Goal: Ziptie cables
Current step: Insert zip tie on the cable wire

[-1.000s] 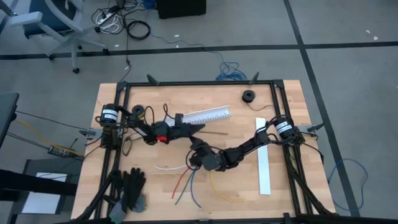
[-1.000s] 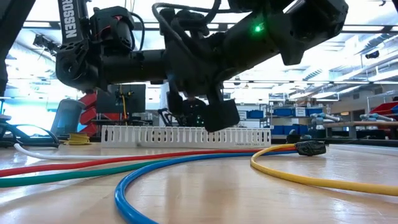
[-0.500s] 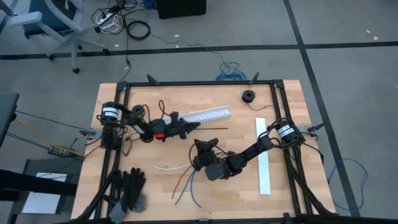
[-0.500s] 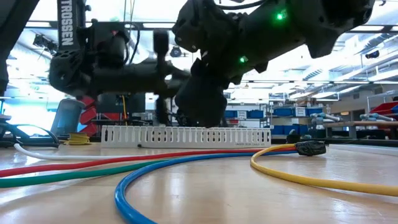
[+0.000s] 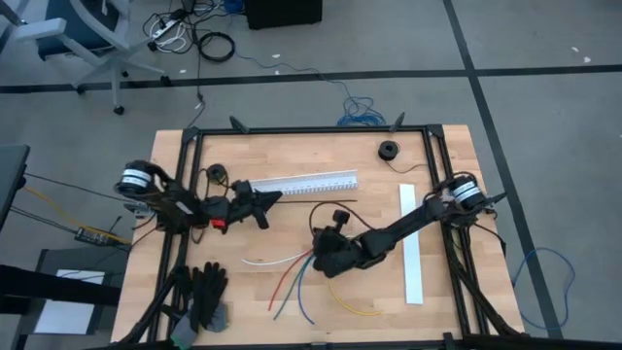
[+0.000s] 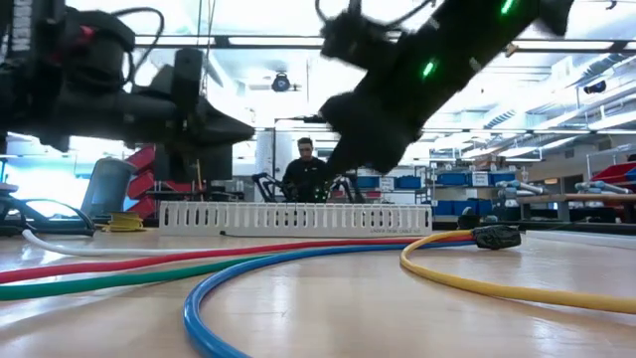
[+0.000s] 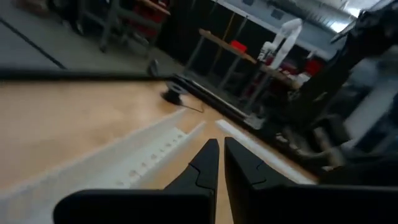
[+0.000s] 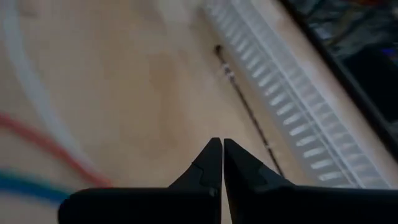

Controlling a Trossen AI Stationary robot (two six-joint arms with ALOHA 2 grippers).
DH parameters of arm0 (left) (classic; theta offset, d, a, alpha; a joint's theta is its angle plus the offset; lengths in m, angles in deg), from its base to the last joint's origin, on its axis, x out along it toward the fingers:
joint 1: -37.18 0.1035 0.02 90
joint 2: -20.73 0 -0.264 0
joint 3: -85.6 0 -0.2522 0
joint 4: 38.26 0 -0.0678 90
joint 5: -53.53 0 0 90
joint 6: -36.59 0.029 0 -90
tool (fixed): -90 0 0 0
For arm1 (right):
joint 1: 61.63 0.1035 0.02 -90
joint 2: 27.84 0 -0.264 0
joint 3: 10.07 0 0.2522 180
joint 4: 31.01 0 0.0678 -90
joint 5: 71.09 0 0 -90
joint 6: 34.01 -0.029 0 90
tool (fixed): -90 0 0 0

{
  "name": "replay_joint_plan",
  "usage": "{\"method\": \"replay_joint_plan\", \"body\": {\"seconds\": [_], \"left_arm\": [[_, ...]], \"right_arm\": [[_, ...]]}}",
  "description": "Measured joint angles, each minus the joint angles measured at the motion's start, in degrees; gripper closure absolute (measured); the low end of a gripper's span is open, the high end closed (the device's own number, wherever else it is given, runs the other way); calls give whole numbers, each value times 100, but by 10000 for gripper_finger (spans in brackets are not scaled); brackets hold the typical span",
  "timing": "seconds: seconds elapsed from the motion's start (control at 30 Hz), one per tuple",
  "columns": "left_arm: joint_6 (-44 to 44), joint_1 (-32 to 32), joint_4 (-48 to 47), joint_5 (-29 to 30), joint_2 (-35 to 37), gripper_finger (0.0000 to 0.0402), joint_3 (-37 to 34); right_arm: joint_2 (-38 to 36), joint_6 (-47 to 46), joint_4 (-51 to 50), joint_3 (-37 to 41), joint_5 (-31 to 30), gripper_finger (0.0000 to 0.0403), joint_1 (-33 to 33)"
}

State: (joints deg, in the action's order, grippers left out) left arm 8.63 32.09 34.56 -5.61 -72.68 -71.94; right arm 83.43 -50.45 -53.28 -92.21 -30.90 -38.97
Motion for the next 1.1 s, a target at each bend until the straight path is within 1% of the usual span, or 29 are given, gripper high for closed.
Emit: {"method": "replay_joint_plan", "body": {"seconds": [0.07,0.13,0.27,0.37,0.5,0.63,0.73,0.8,0.9,0.93,1.0,1.03,1.1], "left_arm": [[361,-202,-251,283,249,402,-36],[718,-420,-622,574,513,402,-43],[1184,-894,-1572,1232,1015,402,112],[1482,-1254,-2381,1604,1388,402,314],[1727,-1649,-3701,2146,1766,402,761],[1740,-1923,-5110,2498,2021,402,1332],[1669,-2056,-6013,2647,2099,402,1752],[1512,-2111,-6589,2677,2143,402,1960],[1007,-2139,-7229,2675,2148,402,2260],[781,-2139,-7439,2668,2151,402,2329],[377,-2139,-7721,2576,2141,402,2436],[181,-2139,-7821,2523,2145,402,2453],[-195,-2137,-7954,2329,2147,402,2458]], "right_arm": [[-220,15,-256,9,334,402,-58],[-493,-3,-514,148,432,402,-148],[-1161,-418,-449,801,560,402,-245],[-1701,-785,54,1541,600,402,-215],[-2373,-1092,1218,2594,651,402,-80],[-3001,-1305,2009,3461,1019,402,-22],[-3467,-1350,2124,3906,1188,402,-53],[-3788,-1318,2031,4161,1231,403,-146],[-4210,-1198,2041,4457,1411,403,-462],[-4319,-1140,2030,4526,1614,403,-620],[-4476,-1000,2033,4623,2277,403,-1014],[-4523,-925,2032,4654,2606,403,-1220],[-4527,-788,1945,4673,3077,403,-1652]]}}
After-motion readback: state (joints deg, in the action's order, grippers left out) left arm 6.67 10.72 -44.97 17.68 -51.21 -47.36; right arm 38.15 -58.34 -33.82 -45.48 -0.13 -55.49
